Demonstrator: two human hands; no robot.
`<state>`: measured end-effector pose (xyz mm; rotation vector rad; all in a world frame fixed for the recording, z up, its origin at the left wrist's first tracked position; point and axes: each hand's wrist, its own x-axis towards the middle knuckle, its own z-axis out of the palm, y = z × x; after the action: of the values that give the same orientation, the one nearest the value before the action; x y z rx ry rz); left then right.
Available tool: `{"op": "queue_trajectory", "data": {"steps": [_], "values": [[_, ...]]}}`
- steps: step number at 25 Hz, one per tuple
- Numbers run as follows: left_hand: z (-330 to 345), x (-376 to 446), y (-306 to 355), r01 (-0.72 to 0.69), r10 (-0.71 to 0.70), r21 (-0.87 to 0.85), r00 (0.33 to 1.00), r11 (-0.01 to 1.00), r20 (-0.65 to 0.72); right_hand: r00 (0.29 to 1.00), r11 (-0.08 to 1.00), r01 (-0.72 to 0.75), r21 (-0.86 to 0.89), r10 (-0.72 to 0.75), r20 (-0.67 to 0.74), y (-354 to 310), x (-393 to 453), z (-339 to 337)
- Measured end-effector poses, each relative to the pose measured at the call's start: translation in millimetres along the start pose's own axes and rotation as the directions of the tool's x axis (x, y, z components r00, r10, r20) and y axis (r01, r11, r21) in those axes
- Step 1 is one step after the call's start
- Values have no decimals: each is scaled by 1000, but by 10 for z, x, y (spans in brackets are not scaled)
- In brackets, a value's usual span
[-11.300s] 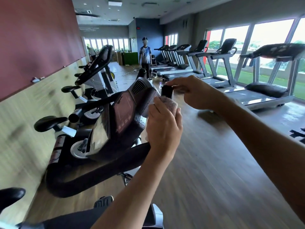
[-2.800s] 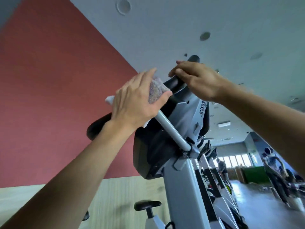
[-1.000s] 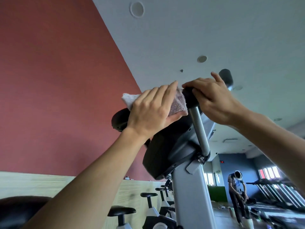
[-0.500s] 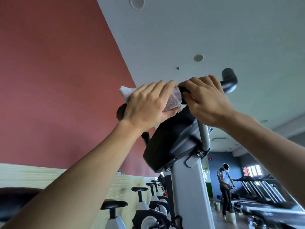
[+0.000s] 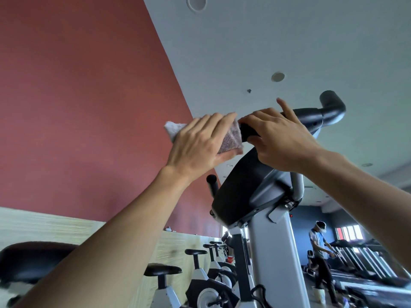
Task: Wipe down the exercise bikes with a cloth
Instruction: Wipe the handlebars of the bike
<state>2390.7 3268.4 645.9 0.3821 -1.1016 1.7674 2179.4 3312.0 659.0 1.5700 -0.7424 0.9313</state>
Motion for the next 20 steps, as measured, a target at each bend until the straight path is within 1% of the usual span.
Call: {"op": "queue_trajectory", "data": {"steps": [3,5,7,9,11,14,16,18,20], "values": [[-40,-213,-131,123,-116,-122,992,985,56,1000,1000,22,9,-22,11,-18,13,2],[-41,-306,-132,221,-213,-206,975,953,60,998,998,56,-14,-56,19,-64,45,19],[-18,-330,-106,267,-272,-237,962,934,11,991,991,129,-45,-127,32,-118,143,78],[36,-327,-76,255,-278,-266,959,930,-50,979,978,201,-57,-199,36,-102,205,128],[128,-391,-83,226,-279,-302,949,926,-145,967,965,253,-73,-250,47,-84,223,154],[365,-469,-106,199,-324,-371,892,907,-314,947,941,321,-104,-316,62,-148,307,131],[520,-518,-109,188,-365,-410,836,892,-410,924,922,375,-97,-364,117,-229,396,118],[658,-572,-101,189,-411,-461,793,867,-449,907,912,403,-73,-387,165,-267,442,68],[822,-694,-59,224,-523,-573,734,788,-432,903,909,406,-95,-383,193,-308,434,88]]}}
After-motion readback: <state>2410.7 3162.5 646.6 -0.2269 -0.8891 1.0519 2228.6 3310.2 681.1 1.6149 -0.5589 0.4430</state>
